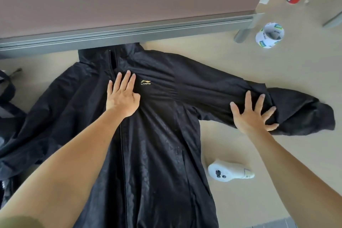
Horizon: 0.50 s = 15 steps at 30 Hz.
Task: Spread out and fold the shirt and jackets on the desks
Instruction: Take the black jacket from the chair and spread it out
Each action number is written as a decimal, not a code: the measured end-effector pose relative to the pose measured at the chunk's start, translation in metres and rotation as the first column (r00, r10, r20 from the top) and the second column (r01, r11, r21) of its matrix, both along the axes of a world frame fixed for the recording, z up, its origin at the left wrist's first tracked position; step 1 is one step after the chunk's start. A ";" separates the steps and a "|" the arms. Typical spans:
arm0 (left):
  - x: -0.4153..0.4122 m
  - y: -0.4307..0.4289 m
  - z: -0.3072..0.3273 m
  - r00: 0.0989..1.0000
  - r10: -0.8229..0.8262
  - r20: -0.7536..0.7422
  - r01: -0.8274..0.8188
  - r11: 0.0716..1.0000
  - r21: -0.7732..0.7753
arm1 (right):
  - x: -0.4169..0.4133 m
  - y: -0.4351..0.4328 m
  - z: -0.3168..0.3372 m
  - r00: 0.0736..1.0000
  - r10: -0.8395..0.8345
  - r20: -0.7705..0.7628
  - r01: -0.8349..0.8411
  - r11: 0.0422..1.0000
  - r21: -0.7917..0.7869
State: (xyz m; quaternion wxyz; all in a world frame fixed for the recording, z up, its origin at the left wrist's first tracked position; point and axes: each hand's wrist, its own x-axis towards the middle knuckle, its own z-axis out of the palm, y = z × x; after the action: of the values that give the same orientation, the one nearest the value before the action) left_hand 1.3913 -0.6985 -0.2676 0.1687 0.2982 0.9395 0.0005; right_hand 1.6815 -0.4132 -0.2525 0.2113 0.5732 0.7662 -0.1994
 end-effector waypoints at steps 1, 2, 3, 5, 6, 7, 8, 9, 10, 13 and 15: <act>0.001 0.003 0.003 1.000 0.017 0.014 -0.016 1.000 -0.007 | -0.005 0.005 0.002 1.000 -0.018 0.002 0.018 1.000 -0.011; 0.003 0.006 0.006 1.000 0.028 0.015 -0.028 0.999 -0.020 | -0.009 0.010 0.003 0.999 -0.032 0.002 0.032 0.999 -0.015; 0.008 0.009 0.010 0.999 0.036 0.000 -0.036 0.999 -0.030 | -0.014 0.016 0.004 0.999 -0.053 -0.002 0.053 0.998 -0.015; 0.026 0.012 0.019 0.997 0.063 -0.050 -0.064 0.998 -0.015 | -0.022 0.023 0.007 0.993 -0.118 -0.004 0.118 0.993 -0.019; 0.039 0.012 0.024 0.995 0.081 -0.064 -0.081 0.997 0.013 | -0.026 0.023 0.009 0.989 -0.148 0.001 0.148 0.989 -0.013; 0.053 0.010 0.029 0.993 0.101 -0.068 -0.098 0.994 0.044 | -0.029 0.021 0.012 0.989 -0.150 0.007 0.150 0.989 0.013; 0.068 0.008 0.034 0.990 0.126 -0.061 -0.122 0.991 0.061 | -0.032 0.014 0.015 0.995 -0.103 0.003 0.102 0.993 0.054; 0.083 0.003 0.038 0.986 0.158 -0.049 -0.156 0.987 0.049 | -0.035 0.004 0.017 1.000 0.002 -0.028 0.001 0.994 0.109; 0.095 -0.003 0.040 0.979 0.201 -0.030 -0.201 0.979 0.008 | -0.040 -0.010 0.019 0.984 0.155 -0.090 -0.139 0.977 0.160; 0.126 -0.028 0.032 0.931 0.356 0.079 -0.338 0.923 -0.185 | -0.054 -0.082 0.029 0.709 0.653 -0.266 -0.580 0.755 0.306; 0.135 -0.048 0.021 0.920 0.372 0.124 -0.346 0.918 -0.193 | -0.060 -0.146 0.028 0.501 0.808 -0.309 -0.751 0.583 0.308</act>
State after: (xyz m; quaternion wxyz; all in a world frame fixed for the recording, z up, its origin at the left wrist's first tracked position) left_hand 1.5267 -0.7469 -0.2469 0.2642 0.1040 0.9586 -0.0237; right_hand 1.6218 -0.5590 -0.2241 0.0705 0.1207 0.9790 -0.1482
